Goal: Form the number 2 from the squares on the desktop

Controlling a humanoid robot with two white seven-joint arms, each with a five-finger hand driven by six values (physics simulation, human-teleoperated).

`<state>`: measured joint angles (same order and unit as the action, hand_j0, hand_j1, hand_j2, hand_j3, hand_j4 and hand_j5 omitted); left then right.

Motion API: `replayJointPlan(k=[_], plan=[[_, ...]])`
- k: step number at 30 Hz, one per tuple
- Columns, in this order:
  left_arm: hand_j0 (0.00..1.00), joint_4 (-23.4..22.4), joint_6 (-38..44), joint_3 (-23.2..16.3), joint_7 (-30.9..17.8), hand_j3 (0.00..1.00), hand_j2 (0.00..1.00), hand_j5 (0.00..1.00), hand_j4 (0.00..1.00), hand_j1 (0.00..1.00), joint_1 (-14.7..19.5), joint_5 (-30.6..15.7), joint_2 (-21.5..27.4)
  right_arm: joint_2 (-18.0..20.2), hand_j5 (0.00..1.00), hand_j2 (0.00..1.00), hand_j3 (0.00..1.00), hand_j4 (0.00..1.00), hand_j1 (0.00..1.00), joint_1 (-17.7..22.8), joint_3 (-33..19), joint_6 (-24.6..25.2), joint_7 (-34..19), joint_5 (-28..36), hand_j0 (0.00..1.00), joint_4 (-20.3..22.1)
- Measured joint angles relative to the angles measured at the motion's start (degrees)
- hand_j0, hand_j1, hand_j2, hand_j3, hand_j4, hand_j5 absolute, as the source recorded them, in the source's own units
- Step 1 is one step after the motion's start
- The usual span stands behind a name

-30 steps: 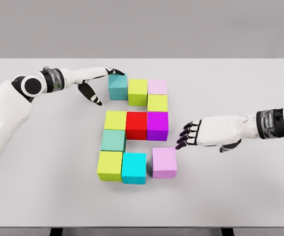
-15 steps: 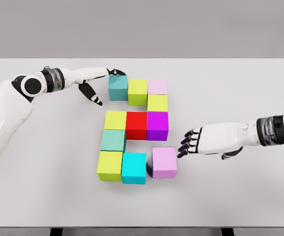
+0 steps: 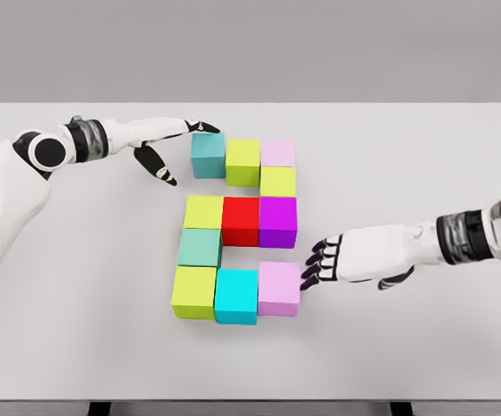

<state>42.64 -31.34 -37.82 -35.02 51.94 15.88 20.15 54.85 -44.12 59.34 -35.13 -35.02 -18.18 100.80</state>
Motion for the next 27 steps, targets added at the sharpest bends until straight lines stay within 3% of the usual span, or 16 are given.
replayJointPlan(k=[10, 18, 21, 27], plan=[[1.0, 0.13, -1.91, 0.18, 0.0, 1.0, 1.0, 1.0, 1.0, 1.0, 1.23, 0.01, 0.81, 0.27, 1.0, 1.0, 1.0, 1.0, 1.0, -1.23, -2.08, -0.01, 0.0, -0.05, 1.0, -4.05], [1.0, -0.26, 0.1, 0.34, 0.0, 1.0, 1.0, 1.0, 1.0, 1.0, 2.11, 0.02, 0.96, -2.25, 1.0, 1.0, 1.0, 1.0, 1.0, -2.2, -2.29, 0.01, 0.0, -0.16, 1.0, -6.11], [1.0, -0.69, 2.23, -0.08, 0.0, 1.0, 1.0, 1.0, 1.0, 1.0, 2.2, 1.3, 0.61, -2.6, 1.0, 1.0, 1.0, 1.0, 1.0, -5.27, -2.6, 0.03, 0.01, 0.18, 1.0, -9.67], [1.0, -3.05, 4.09, -0.75, 0.0, 1.0, 1.0, 1.0, 1.0, 1.0, 2.81, 4.58, -1.87, -2.62, 1.0, 1.0, 1.0, 1.0, 1.0, -5.36, -4.5, -0.01, 0.0, 0.45, 1.0, -15.73]])
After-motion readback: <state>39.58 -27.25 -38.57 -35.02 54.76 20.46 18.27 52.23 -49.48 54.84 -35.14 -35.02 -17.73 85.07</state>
